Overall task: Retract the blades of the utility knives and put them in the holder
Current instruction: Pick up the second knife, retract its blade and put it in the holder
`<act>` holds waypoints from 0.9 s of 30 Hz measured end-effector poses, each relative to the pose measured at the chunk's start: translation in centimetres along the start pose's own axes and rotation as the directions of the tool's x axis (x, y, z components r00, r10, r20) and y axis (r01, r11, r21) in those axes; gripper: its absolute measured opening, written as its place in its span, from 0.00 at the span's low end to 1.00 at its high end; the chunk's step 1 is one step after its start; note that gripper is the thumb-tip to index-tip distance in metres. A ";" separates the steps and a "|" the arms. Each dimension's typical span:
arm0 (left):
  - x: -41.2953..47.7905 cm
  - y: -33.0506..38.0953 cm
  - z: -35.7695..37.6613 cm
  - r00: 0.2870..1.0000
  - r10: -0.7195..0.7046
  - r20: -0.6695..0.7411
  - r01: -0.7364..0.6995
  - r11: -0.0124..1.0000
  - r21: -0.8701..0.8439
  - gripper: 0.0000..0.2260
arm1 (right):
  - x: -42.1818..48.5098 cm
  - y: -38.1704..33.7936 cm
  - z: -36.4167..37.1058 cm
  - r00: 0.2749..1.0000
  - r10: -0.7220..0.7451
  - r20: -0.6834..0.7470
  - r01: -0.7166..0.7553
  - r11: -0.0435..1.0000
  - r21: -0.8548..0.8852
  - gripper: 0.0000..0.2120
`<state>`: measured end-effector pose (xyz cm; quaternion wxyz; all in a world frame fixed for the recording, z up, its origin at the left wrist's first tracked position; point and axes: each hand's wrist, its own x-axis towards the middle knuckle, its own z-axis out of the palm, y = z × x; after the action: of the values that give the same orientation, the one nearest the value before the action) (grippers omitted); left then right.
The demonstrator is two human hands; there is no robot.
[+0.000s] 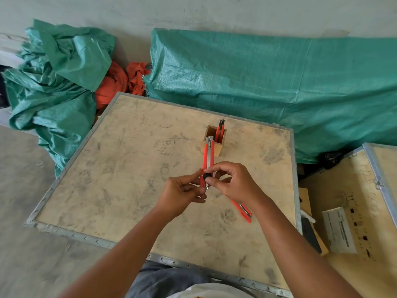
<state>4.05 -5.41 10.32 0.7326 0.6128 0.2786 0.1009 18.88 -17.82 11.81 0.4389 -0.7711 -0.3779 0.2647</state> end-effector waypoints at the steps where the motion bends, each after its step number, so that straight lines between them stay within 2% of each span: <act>1: 0.2 0.0 0.2 1.000 0.000 0.004 0.000 1.000 0.001 0.21 | 0.0 0.2 -0.1 1.000 0.002 -0.023 -0.002 1.000 -0.003 0.09; 6: 1.8 0.1 0.8 1.000 -0.010 0.013 0.010 1.000 0.019 0.22 | 0.5 0.9 -0.5 0.993 0.041 -0.109 -0.038 0.999 0.022 0.09; 11: 4.4 0.4 1.1 0.999 -0.024 0.042 0.021 0.998 0.060 0.22 | 2.7 2.0 -1.7 0.983 0.108 -0.150 -0.086 0.985 0.147 0.09; 17: 9.7 1.5 1.3 1.000 -0.007 0.011 0.005 0.984 0.178 0.22 | 7.6 2.9 -3.9 0.965 0.107 -0.241 -0.087 0.992 0.089 0.12; 20: 13.3 2.3 1.2 0.999 0.040 -0.003 -0.037 0.957 0.288 0.20 | 10.7 3.1 -5.0 0.949 0.078 -0.305 -0.067 0.997 0.047 0.12; 23: 16.6 2.6 0.9 0.992 0.123 -0.037 -0.092 0.881 0.464 0.20 | 13.7 3.9 -5.5 0.923 0.071 -0.379 -0.067 0.997 0.025 0.12; 27: 20.0 2.4 1.2 0.980 0.150 -0.131 -0.039 0.789 0.613 0.26 | 16.6 5.7 -4.8 0.902 0.030 -0.432 -0.070 0.995 -0.077 0.12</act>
<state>21.63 3.92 7.06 0.4643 0.8173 0.3275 0.0957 33.93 -8.45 7.82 0.4689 -0.8390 -0.2636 0.0818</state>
